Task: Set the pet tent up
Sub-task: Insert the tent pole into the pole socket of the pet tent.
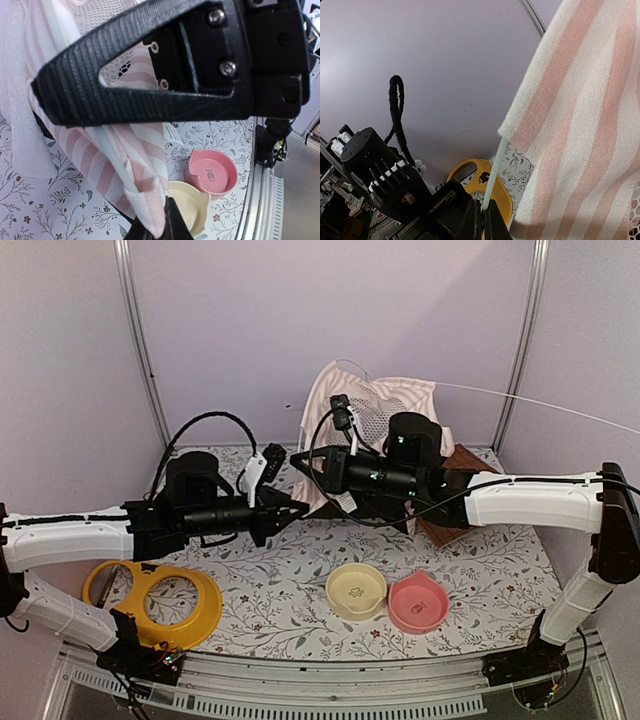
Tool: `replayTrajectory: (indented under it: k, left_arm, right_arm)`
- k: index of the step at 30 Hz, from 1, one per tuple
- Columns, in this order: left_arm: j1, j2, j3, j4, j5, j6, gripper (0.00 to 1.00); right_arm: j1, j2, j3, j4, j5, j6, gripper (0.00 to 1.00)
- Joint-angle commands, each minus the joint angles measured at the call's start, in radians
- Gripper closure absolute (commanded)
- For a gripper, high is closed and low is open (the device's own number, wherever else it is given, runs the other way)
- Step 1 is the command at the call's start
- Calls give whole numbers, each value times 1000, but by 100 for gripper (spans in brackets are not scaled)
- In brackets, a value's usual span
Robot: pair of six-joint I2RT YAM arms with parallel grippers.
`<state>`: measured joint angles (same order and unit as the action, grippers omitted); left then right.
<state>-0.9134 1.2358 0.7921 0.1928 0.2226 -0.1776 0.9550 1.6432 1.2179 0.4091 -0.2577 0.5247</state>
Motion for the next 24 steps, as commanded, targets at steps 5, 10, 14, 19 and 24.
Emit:
replayTrajectory:
  k: [5,10,14,19,24]
  left_arm:
    - [31,-57,-28,14,61,-38,84]
    - [36,-66,-32,17,50,-34,76]
    - [38,-73,-40,13,1,-41,75]
    - [41,-88,-39,12,-92,-42,79]
    - [44,-70,1,13,-124,-20,78]
  right_arm:
    - [-23,9,13,22,122,-82,100]
    - [-14,17,5,20,115,-81,100]
    - [-14,14,10,19,116,-81,100]
    - [-12,19,24,6,111,-89,100]
    - [-8,28,33,4,109,-91,100]
